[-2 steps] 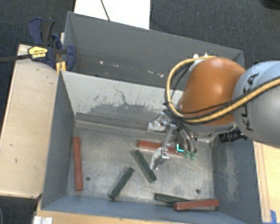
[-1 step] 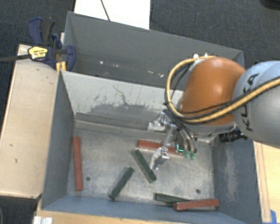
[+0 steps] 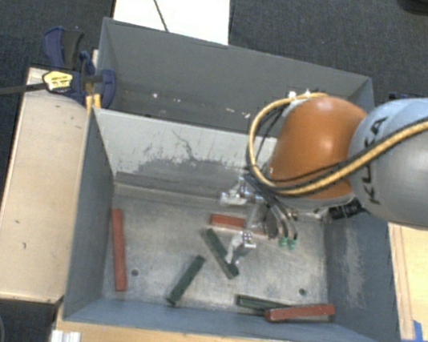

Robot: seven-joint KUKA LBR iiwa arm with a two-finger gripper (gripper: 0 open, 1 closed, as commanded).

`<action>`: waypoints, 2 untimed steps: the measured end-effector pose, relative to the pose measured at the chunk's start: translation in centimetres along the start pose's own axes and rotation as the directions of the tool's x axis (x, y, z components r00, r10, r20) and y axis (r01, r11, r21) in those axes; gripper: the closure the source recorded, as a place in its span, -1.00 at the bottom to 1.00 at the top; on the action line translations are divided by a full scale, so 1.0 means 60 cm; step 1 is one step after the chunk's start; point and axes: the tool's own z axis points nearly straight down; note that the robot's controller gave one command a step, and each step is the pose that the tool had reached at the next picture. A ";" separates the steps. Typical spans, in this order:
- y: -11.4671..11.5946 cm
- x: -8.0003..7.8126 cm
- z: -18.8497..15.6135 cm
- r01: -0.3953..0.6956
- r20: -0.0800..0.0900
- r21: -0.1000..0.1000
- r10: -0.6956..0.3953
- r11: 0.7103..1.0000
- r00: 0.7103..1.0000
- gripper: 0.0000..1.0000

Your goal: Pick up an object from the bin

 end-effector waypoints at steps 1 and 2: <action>-0.005 -0.030 0.119 0.392 0.034 0.002 -0.391 0.920 0.920 1.00; -0.005 -0.030 0.119 0.390 0.034 0.002 -0.390 0.921 0.920 1.00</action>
Offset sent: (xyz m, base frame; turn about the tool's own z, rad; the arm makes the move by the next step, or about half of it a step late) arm 0.0000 0.0000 0.0000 0.0000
